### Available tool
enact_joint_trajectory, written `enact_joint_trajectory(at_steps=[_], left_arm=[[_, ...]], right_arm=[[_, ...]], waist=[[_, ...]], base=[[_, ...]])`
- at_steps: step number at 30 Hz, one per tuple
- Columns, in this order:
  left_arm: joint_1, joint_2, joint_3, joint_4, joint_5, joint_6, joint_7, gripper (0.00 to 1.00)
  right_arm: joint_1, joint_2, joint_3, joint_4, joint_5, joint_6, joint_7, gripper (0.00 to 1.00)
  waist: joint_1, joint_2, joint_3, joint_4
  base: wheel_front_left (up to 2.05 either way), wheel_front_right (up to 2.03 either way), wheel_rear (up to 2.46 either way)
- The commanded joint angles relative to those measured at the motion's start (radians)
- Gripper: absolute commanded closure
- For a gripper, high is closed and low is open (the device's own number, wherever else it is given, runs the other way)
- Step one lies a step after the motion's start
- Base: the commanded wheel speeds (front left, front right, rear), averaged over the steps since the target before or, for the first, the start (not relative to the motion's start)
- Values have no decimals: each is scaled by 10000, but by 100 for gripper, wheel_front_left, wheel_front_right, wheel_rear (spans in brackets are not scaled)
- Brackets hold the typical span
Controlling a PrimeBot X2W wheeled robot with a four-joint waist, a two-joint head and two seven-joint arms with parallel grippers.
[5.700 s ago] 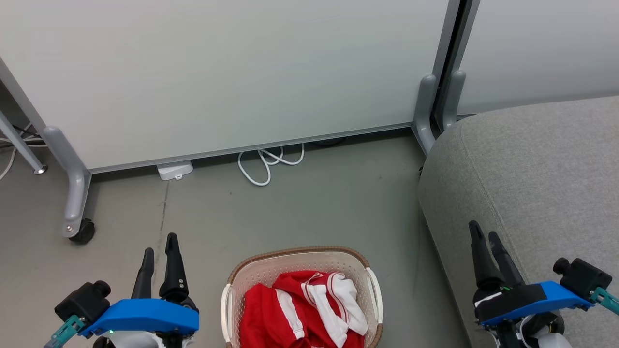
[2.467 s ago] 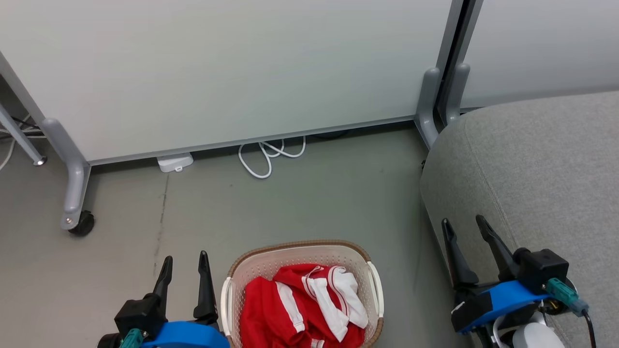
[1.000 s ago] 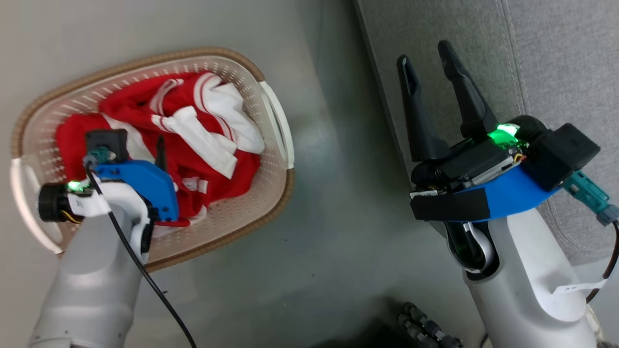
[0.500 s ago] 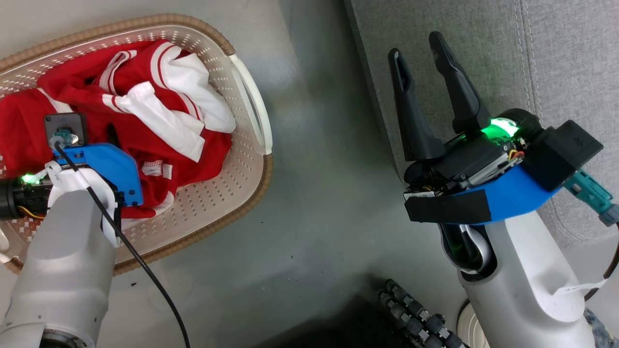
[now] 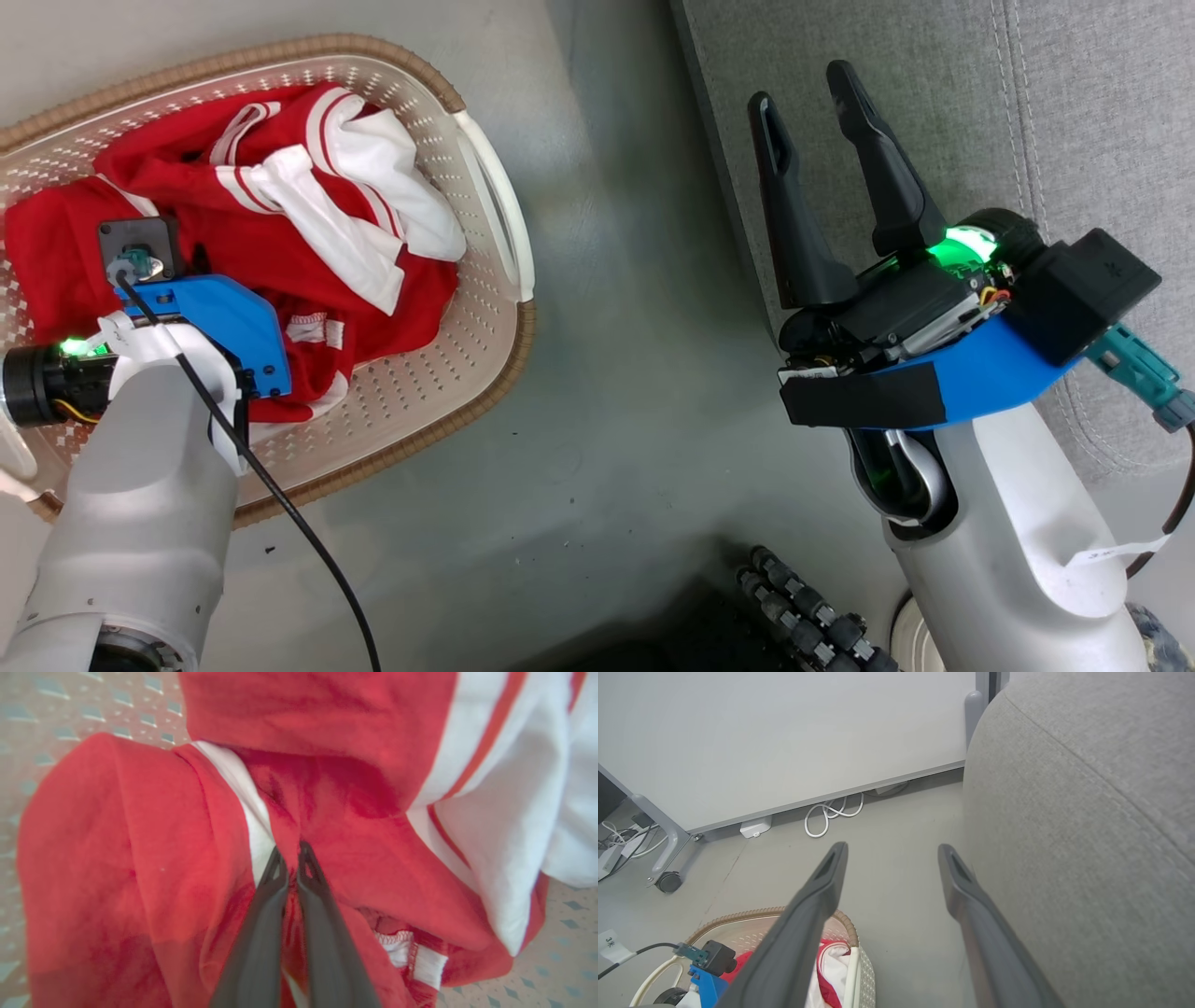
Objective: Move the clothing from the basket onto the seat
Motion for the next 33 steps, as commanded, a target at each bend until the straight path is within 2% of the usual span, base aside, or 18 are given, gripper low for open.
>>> enact_joint_trajectory(at_steps=[1,18,24,33], left_arm=[[-174,5,7,28,-52,-29,-27,100],[-162,-278,28,581,-513,-522,-805,100],[190,-600,-31,665,-682,-913,-1371,100],[857,-1205,-208,866,-884,-1316,-1770,100]], right_arm=[[-152,-15,11,40,-37,4,-50,0],[-225,-15,-7,277,-265,4,-49,0],[-62,-17,-90,522,-410,4,-49,0],[463,-22,-175,1260,-888,4,-45,0]], waist=[[0,0,-35,20],[0,0,-570,314],[0,0,-1483,506],[0,0,-3547,1071]], base=[[0,0,0],[0,0,0],[0,0,0],[0,0,0]])
